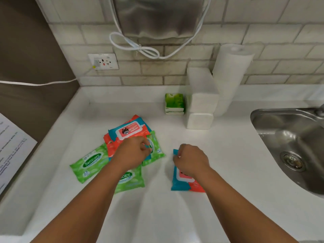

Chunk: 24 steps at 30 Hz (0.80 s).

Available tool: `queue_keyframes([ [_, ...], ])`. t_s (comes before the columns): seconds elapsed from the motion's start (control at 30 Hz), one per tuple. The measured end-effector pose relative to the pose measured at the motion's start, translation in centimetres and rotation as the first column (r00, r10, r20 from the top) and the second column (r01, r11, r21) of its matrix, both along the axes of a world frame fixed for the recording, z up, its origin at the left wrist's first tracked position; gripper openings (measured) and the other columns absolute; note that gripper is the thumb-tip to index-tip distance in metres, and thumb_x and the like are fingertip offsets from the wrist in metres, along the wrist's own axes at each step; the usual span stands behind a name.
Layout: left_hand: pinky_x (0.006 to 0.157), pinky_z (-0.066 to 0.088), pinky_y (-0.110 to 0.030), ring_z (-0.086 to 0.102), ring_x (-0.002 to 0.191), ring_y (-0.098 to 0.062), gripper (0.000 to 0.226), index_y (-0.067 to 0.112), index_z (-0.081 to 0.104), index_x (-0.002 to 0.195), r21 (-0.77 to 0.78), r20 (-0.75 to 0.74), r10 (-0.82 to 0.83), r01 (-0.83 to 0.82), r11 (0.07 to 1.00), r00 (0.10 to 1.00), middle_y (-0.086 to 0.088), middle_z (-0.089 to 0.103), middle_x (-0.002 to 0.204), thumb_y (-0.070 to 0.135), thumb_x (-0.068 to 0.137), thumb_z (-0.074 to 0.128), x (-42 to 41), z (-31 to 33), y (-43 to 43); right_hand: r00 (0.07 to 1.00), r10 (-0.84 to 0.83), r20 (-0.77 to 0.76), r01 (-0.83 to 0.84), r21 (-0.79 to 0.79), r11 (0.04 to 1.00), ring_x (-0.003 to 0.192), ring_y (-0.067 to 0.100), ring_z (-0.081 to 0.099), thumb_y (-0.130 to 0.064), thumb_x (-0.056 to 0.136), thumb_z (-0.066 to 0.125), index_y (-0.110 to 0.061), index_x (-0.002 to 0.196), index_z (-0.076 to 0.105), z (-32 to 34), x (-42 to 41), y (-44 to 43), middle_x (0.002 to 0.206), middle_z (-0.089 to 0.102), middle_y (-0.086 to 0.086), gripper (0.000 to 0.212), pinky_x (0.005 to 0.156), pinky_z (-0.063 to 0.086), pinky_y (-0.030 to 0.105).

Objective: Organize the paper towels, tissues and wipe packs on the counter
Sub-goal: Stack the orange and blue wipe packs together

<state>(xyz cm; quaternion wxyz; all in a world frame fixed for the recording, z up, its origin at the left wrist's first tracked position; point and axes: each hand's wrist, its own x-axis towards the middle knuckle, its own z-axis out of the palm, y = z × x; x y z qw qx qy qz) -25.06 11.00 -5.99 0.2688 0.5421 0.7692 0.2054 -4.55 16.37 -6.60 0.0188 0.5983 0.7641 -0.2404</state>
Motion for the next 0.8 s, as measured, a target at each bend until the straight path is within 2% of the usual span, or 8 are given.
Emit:
queue_keyframes([
  [0.07,0.071,0.044,-0.023,0.067,0.082,-0.016,0.012,0.021,0.072,0.102,0.076,-0.066,0.032,-0.027,0.997,0.997,0.013,0.069,0.081,0.018,0.09,0.07,-2.5,0.5,0.6,0.996,0.025,-0.088,-0.024,0.017,1.0,0.099,0.028,0.065,-0.039,0.093,0.056,-0.017,0.105,0.067,0.2,-2.6,-0.4,0.104,0.07,0.004,0.028,0.078,0.052,0.032],
  [0.17,0.081,0.044,-0.026,0.065,0.098,-0.023,0.022,0.019,0.073,0.109,0.145,-0.194,0.054,-0.025,0.989,0.979,0.0,0.073,0.103,0.022,0.088,0.073,-6.2,0.4,1.8,0.973,0.015,-0.23,-0.016,-0.001,1.0,0.094,0.029,0.066,-0.038,0.091,0.06,-0.014,0.096,0.07,-0.3,-6.3,-0.4,0.097,0.073,0.006,0.026,0.08,0.056,0.036],
  [0.27,0.093,0.048,-0.036,0.058,0.113,-0.03,0.032,0.023,0.07,0.118,0.115,-0.287,0.037,-0.004,0.993,0.957,-0.007,0.065,0.123,0.036,0.088,0.075,-9.2,0.2,3.1,0.942,0.004,-0.336,-0.02,-0.043,0.999,0.089,0.029,0.066,-0.034,0.091,0.061,-0.011,0.088,0.071,-0.9,-9.4,0.0,0.093,0.074,0.009,0.025,0.076,0.054,0.032],
  [0.37,0.099,0.049,-0.043,0.056,0.119,-0.031,0.05,0.023,0.063,0.13,0.04,-0.281,0.01,0.001,0.999,0.96,-0.009,0.06,0.131,0.045,0.087,0.076,-11.3,-0.4,4.2,0.919,-0.001,-0.394,-0.038,-0.09,0.995,0.086,0.026,0.066,-0.028,0.092,0.058,-0.011,0.081,0.069,-1.3,-12.0,0.6,0.092,0.072,0.009,0.023,0.07,0.048,0.027],
  [0.43,0.097,0.051,-0.043,0.059,0.115,-0.028,0.058,0.022,0.059,0.134,-0.024,-0.253,-0.027,0.021,0.999,0.967,-0.009,0.061,0.13,0.052,0.086,0.074,-12.3,-0.9,4.7,0.902,-0.023,-0.431,-0.041,-0.138,0.99,0.086,0.025,0.065,-0.025,0.094,0.056,-0.016,0.079,0.064,-1.4,-13.3,0.9,0.091,0.07,0.006,0.019,0.07,0.047,0.026],
  [0.53,0.084,0.054,-0.034,0.065,0.099,-0.021,0.057,0.02,0.058,0.133,-0.09,-0.154,-0.066,0.053,0.995,0.986,-0.005,0.067,0.124,0.052,0.088,0.071,-13.0,-1.5,5.2,0.845,-0.123,-0.52,-0.017,-0.256,0.967,0.096,0.025,0.067,-0.023,0.095,0.057,-0.022,0.095,0.065,-1.6,-14.7,1.4,0.105,0.071,0.006,0.007,0.08,0.052,0.031],
  [0.67,0.071,0.053,-0.027,0.068,0.088,-0.015,0.06,0.021,0.057,0.134,-0.099,-0.057,-0.06,0.054,0.994,0.997,-0.002,0.07,0.118,0.054,0.086,0.073,-13.5,-1.9,5.4,0.784,-0.308,-0.539,0.068,-0.419,0.906,0.067,0.02,0.066,-0.024,0.094,0.059,-0.021,0.095,0.063,-2.0,-15.6,1.7,0.097,0.073,0.009,0.006,0.053,0.05,0.025],
  [0.8,0.078,0.061,-0.037,0.072,0.083,-0.016,0.056,0.021,0.07,0.114,-0.132,-0.108,-0.094,0.08,0.988,0.99,-0.002,0.074,0.103,0.065,0.08,0.073,-13.7,-2.1,5.4,0.749,-0.42,-0.512,0.1,-0.539,0.836,0.059,0.017,0.066,-0.023,0.096,0.058,-0.011,0.104,0.065,-1.9,-15.8,1.8,0.095,0.075,0.011,0.016,0.049,0.05,0.023],
])
